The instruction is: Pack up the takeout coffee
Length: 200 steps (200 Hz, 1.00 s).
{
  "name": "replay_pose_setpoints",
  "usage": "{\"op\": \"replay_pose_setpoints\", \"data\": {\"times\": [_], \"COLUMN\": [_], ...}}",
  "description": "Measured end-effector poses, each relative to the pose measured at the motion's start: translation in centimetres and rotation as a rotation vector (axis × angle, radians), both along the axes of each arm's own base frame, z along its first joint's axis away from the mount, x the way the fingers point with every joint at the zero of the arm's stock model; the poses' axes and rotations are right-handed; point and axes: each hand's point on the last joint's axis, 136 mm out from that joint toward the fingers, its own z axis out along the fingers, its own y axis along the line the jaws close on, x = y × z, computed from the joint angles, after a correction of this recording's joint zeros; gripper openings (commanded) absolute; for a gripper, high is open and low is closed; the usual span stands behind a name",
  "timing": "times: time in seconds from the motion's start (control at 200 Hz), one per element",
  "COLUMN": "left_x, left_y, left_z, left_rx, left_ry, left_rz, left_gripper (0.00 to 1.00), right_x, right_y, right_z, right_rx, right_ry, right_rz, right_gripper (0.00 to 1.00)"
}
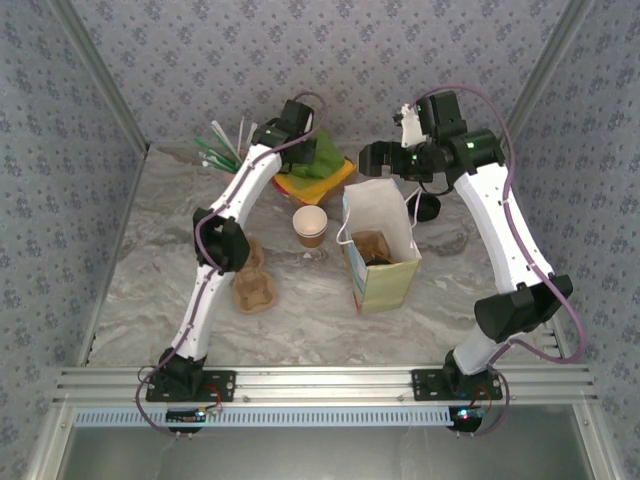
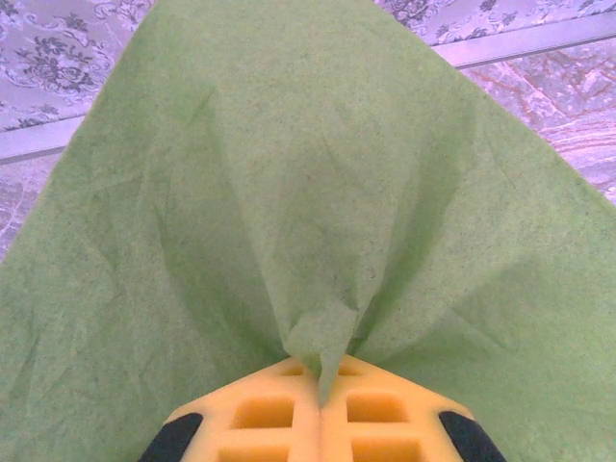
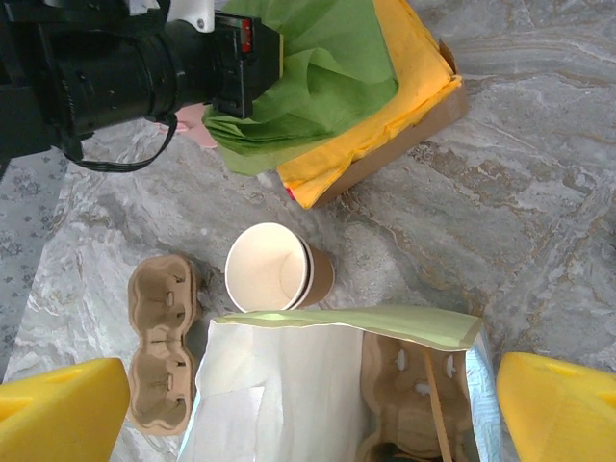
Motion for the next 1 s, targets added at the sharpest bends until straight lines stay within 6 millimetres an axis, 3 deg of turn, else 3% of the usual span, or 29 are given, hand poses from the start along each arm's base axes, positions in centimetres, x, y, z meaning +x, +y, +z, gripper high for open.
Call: {"op": "replay_pose_setpoints", "data": {"times": [0.15, 0.305, 0.49, 0.61, 0.77, 0.999], "left_x": [-0.9, -2.7, -7.1, -10.7, -15.5, -21.3], "left_y": [-0.1, -0.1, -1.9, -3.9, -6.5, -9.5], "left_z": [2.3, 8.0, 15.8, 19.5, 22.7, 24.7], "left_rx": [-0.041, -0.09, -0.115, -0.106, -0.01, 0.1], "left_ry": [-0.004, -0.065, -0.18, -0.243, -0.339, -0.421], "left_rz": [-0.002, -0.018, -0.076, -0.13, -0.19, -0.254], "left_gripper": [0.0, 0.0, 0.0, 0.0, 0.0, 0.0], "right_x": [-0.2, -0.6, -1.5, -2.4, -4.0, -5.8], "right_y": [-0.1, -0.6, -2.8, -4.8, -6.6, -7.4], "right_z": [0.0, 0.7, 2.0, 2.9, 3.4, 2.9], "right_rx": [0.001, 0.004, 0.003, 0.008, 0.014, 0.019], "right_ry": [-0.003, -0.038, -0.094, -0.133, -0.164, -0.169], "right_rz": [-0.001, -0.014, -0.082, -0.144, -0.193, -0.209], "right_gripper": [1.0, 1.0, 1.0, 1.0, 1.0, 1.0]}}
